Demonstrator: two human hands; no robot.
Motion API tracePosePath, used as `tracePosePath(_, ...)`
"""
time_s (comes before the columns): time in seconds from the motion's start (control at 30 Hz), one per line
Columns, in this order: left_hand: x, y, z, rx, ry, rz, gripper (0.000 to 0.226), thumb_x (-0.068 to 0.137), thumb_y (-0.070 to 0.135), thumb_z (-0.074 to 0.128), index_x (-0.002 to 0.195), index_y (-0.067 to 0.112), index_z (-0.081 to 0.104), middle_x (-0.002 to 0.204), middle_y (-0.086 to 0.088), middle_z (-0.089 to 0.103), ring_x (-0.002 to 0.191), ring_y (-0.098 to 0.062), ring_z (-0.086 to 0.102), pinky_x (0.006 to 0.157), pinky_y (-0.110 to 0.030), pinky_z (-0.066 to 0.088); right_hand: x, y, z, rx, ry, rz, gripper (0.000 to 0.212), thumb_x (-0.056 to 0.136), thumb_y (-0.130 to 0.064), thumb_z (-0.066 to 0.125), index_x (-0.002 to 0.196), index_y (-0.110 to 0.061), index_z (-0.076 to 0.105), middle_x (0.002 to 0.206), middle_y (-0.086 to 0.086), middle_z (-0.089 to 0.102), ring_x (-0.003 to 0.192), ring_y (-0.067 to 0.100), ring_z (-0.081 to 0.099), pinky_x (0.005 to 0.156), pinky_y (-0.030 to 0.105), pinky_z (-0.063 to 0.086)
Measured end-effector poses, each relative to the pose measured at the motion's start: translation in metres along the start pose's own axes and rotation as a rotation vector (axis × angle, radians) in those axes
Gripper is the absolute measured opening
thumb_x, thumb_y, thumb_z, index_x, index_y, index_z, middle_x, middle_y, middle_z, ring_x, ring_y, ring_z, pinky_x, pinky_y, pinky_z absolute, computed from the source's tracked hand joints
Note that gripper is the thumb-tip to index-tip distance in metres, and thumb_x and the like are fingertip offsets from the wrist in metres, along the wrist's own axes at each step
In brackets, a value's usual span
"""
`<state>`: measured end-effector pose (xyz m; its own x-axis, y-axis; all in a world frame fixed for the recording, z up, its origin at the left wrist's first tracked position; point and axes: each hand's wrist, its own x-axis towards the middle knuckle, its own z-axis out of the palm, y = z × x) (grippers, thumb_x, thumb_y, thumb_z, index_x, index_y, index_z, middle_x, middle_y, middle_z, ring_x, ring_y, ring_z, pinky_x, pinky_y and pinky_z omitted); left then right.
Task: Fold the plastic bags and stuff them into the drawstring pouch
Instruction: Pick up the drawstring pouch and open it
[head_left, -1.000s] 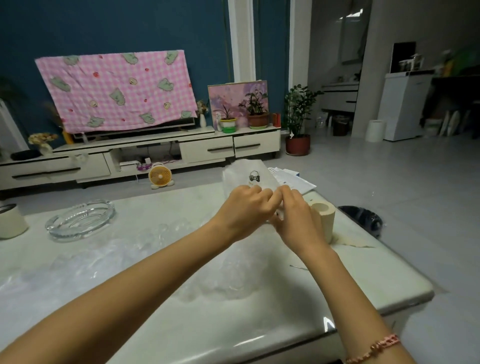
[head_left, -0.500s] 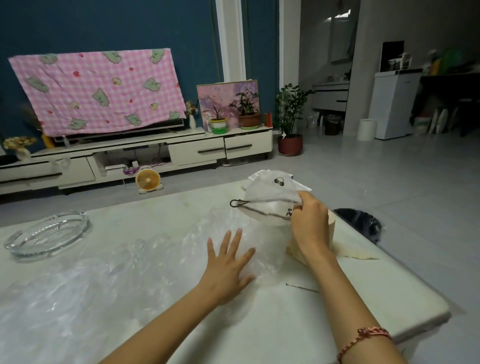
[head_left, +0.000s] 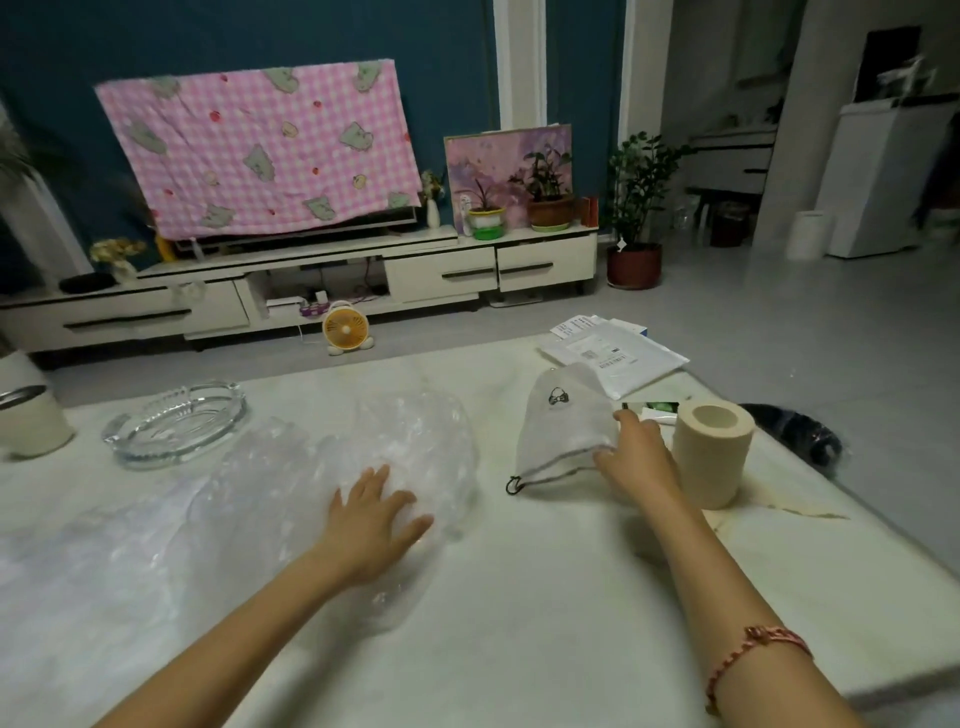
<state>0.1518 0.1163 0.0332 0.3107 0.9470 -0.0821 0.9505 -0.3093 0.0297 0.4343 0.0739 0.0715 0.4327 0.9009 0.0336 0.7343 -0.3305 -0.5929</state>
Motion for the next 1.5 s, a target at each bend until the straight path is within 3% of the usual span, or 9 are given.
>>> tracePosePath(0.23, -0.007, 0.051, -0.023, -0.008, 0.593, 0.044, 0.062, 0.086, 0.062, 0.041, 0.089, 0.006, 0.068, 0.109, -0.017, 0.062, 0.107, -0.036, 0.055, 0.085, -0.044, 0.042, -0.017, -0.019, -0.019, -0.134, 0.099, 0.049, 0.052, 0.086, -0.010, 0.055, 0.132, -0.007, 0.032, 0.133, 0.020, 0.032, 0.119, 0.039, 0.042, 0.089, 0.039, 0.040)
tracePosePath(0.4, 0.010, 0.085, -0.011, 0.072, 0.264, 0.019, 0.049, 0.090, 0.051, 0.050, 0.110, 0.007, 0.058, 0.120, -0.010, 0.047, 0.117, -0.029, 0.036, 0.088, -0.035, 0.027, -0.050, -0.030, -0.010, 0.189, 0.130, -0.032, 0.047, 0.091, -0.015, 0.053, 0.135, -0.009, 0.039, 0.136, 0.016, 0.040, 0.118, 0.031, 0.047, 0.088, 0.032, 0.038)
tracePosePath(0.5, 0.014, 0.088, -0.004, 0.022, 0.357, 0.060, 0.008, 0.085, 0.008, 0.054, 0.089, 0.006, 0.061, 0.104, -0.011, 0.053, 0.101, -0.029, 0.043, 0.073, -0.032, 0.022, -0.070, -0.026, 0.000, 0.267, 0.034, -0.048, 0.042, 0.091, -0.015, 0.053, 0.132, -0.010, 0.045, 0.131, 0.014, 0.049, 0.116, 0.027, 0.050, 0.084, 0.026, 0.036)
tracePosePath(0.63, 0.010, 0.087, -0.009, -0.053, 0.549, 0.143, 0.025, 0.052, -0.010, 0.076, 0.054, 0.008, 0.059, 0.060, -0.006, 0.056, 0.062, -0.029, 0.053, 0.058, -0.032, 0.027, -0.083, -0.024, -0.003, 0.375, 0.008, -0.072, 0.030, 0.090, -0.009, 0.051, 0.119, -0.009, 0.057, 0.113, 0.007, 0.059, 0.101, 0.019, 0.055, 0.074, 0.020, 0.034)
tracePosePath(0.77, 0.011, 0.080, -0.003, -0.082, 0.448, 0.126, 0.026, 0.092, 0.010, 0.053, 0.117, 0.007, 0.061, 0.133, -0.014, 0.049, 0.130, -0.033, 0.036, 0.099, -0.041, 0.025, -0.092, -0.022, 0.002, 0.524, -0.088, -0.049, 0.020, 0.088, -0.005, 0.051, 0.104, -0.011, 0.061, 0.096, 0.004, 0.058, 0.084, 0.017, 0.052, 0.074, 0.026, 0.040)
tracePosePath(0.87, 0.012, 0.079, -0.004, -0.018, 0.298, 0.057, 0.047, 0.096, 0.015, 0.046, 0.141, 0.014, 0.030, 0.131, -0.010, 0.049, 0.131, -0.029, 0.032, 0.110, -0.044, 0.016, -0.099, -0.019, 0.010, 0.526, -0.131, -0.044, 0.015, 0.088, -0.007, 0.053, 0.099, -0.014, 0.059, 0.093, 0.004, 0.057, 0.084, 0.017, 0.053, 0.074, 0.026, 0.040)
tracePosePath(1.1, 0.016, 0.082, -0.026, -0.097, 0.573, 0.045, 0.021, 0.088, -0.001, 0.045, 0.087, 0.009, 0.064, 0.082, -0.007, 0.057, 0.090, -0.029, 0.054, 0.074, -0.032, 0.027, -0.099, -0.013, 0.015, 0.399, -0.197, -0.012, 0.026, 0.088, -0.013, 0.053, 0.113, -0.010, 0.061, 0.101, 0.004, 0.062, 0.093, 0.019, 0.059, 0.079, 0.025, 0.045)
tracePosePath(1.43, -0.058, 0.082, -0.099, -1.124, 0.564, 0.214, 0.008, 0.095, 0.012, 0.052, 0.094, 0.011, 0.060, 0.082, 0.000, 0.062, 0.075, -0.013, 0.059, 0.070, -0.024, 0.051, -0.097, -0.032, -0.009, 1.218, -0.337, 0.012, 0.111, 0.053, -0.059, 0.081, 0.144, -0.017, 0.033, 0.144, 0.003, 0.041, 0.129, 0.019, 0.043, 0.112, 0.036, 0.030)
tracePosePath(1.5, -0.069, 0.083, -0.098, -1.154, 0.508, 0.181, 0.008, 0.095, 0.014, 0.052, 0.096, 0.011, 0.060, 0.082, -0.001, 0.062, 0.075, -0.014, 0.060, 0.068, -0.024, 0.052, -0.100, -0.039, -0.010, 1.249, -0.367, -0.005, 0.086, 0.060, -0.051, 0.082, 0.130, -0.010, 0.050, 0.125, 0.006, 0.059, 0.112, 0.018, 0.057, 0.102, 0.035, 0.043)
